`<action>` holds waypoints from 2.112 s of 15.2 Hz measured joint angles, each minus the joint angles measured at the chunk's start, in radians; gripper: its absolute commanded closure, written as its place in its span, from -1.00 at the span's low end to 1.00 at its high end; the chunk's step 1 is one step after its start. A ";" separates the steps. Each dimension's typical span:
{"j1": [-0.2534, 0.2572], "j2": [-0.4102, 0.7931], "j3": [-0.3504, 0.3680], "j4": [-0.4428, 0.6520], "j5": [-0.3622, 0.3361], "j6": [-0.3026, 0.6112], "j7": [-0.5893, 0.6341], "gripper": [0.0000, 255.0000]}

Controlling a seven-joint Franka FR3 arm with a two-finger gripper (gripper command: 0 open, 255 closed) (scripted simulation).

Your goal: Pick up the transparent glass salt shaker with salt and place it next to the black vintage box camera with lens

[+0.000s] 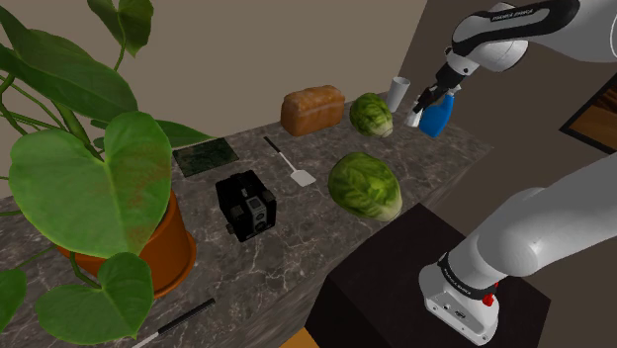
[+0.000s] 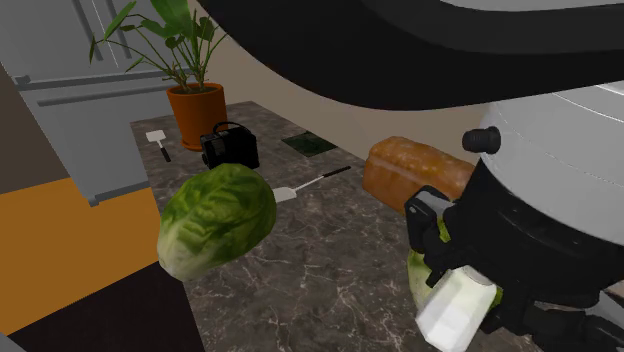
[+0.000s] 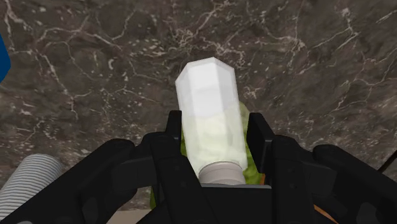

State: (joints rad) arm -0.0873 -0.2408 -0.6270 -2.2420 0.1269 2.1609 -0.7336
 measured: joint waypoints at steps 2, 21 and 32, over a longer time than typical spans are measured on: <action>-0.002 -0.009 0.004 0.018 -0.007 -0.024 0.010 1.00; 0.009 -0.089 0.093 0.157 -0.056 -0.219 0.151 1.00; 0.081 -0.161 0.313 0.038 -0.061 -0.137 0.440 1.00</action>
State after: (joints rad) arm -0.0062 -0.4014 -0.3142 -2.2035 0.0658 2.0236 -0.2941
